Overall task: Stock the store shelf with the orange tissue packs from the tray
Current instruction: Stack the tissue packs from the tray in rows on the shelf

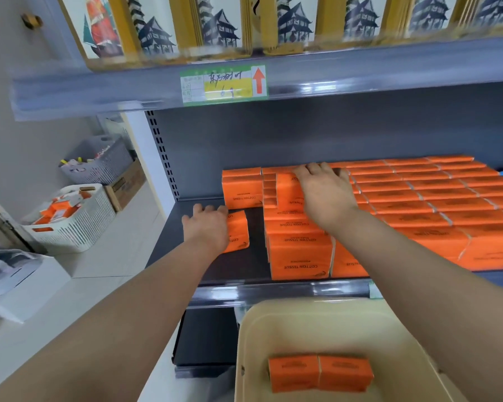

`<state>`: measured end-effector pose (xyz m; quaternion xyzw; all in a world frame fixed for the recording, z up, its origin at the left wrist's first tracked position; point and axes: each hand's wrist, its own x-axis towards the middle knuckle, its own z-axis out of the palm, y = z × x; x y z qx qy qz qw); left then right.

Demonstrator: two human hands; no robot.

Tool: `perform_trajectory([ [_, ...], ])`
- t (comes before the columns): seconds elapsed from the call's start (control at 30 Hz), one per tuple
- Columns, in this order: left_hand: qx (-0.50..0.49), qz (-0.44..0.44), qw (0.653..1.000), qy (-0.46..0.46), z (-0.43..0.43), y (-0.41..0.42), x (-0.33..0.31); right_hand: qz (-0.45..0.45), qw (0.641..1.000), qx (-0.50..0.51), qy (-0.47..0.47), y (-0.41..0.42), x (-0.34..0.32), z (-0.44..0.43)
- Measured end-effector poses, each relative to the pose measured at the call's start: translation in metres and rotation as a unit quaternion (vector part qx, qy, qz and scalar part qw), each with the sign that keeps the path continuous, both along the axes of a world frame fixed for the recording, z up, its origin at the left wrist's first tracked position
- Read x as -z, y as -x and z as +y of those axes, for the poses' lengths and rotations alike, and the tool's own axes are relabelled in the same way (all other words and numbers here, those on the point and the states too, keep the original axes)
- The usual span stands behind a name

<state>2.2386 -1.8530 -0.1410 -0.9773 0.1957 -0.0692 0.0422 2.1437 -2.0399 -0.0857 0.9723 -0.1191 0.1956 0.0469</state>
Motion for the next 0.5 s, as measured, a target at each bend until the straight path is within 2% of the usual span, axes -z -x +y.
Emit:
perform_trajectory([
  [0.2, -0.006, -0.035, 0.999, 0.004, -0.034, -0.053, 0.003, -0.030, 0.999, 0.005, 0.012, -0.023, 0.007, -0.021],
  [0.5, 0.007, -0.033, 0.996, 0.086, -0.072, -0.095, 0.010, -0.048, 0.999, -0.013, -0.009, -0.028, 0.013, -0.035],
])
